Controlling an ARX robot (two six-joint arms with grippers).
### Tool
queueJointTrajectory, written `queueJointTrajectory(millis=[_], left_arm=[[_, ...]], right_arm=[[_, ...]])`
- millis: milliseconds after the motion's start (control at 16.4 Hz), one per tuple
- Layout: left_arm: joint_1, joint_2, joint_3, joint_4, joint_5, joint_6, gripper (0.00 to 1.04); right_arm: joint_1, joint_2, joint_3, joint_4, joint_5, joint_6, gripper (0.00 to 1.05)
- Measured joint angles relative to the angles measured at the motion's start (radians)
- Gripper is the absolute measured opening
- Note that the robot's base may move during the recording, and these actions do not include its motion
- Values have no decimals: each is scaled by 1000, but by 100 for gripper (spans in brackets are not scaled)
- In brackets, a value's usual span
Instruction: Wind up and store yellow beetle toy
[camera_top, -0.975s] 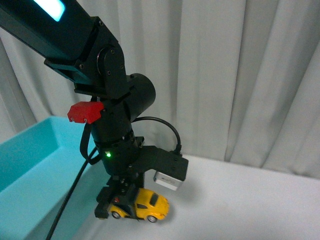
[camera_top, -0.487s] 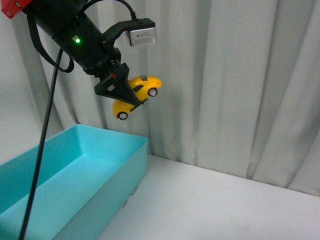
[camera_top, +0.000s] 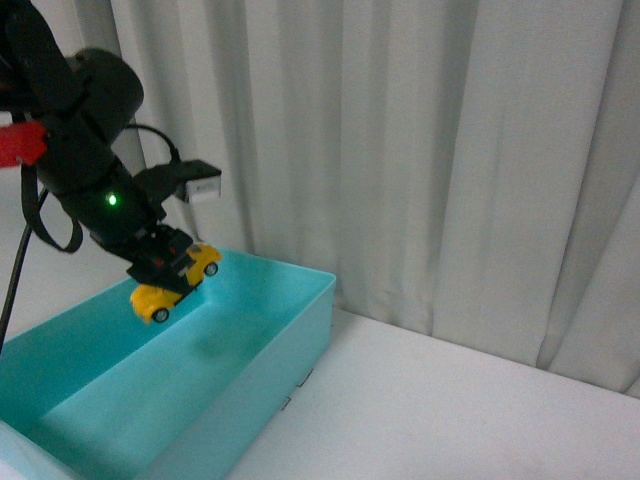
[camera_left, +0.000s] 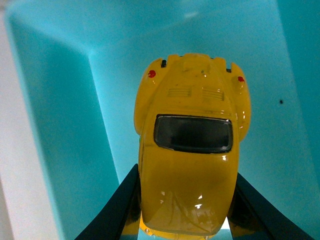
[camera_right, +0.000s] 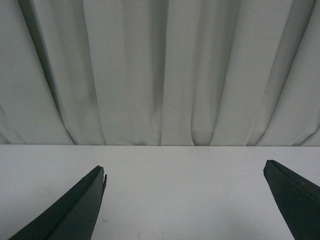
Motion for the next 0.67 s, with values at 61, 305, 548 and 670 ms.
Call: queueJointTrajectory(millis=[61, 305, 548, 670], left_arm=[[3, 21, -19, 19, -21, -14, 41], [11, 93, -34, 89, -90, -58, 41], [26, 182, -36, 185, -150, -83, 41], [19, 255, -36, 232, -154, -100, 41]], right_arm=[[0, 0, 0, 0, 0, 0, 98], [0, 0, 0, 0, 0, 0, 98], [0, 0, 0, 0, 0, 0, 98], [0, 0, 0, 0, 0, 0, 98]])
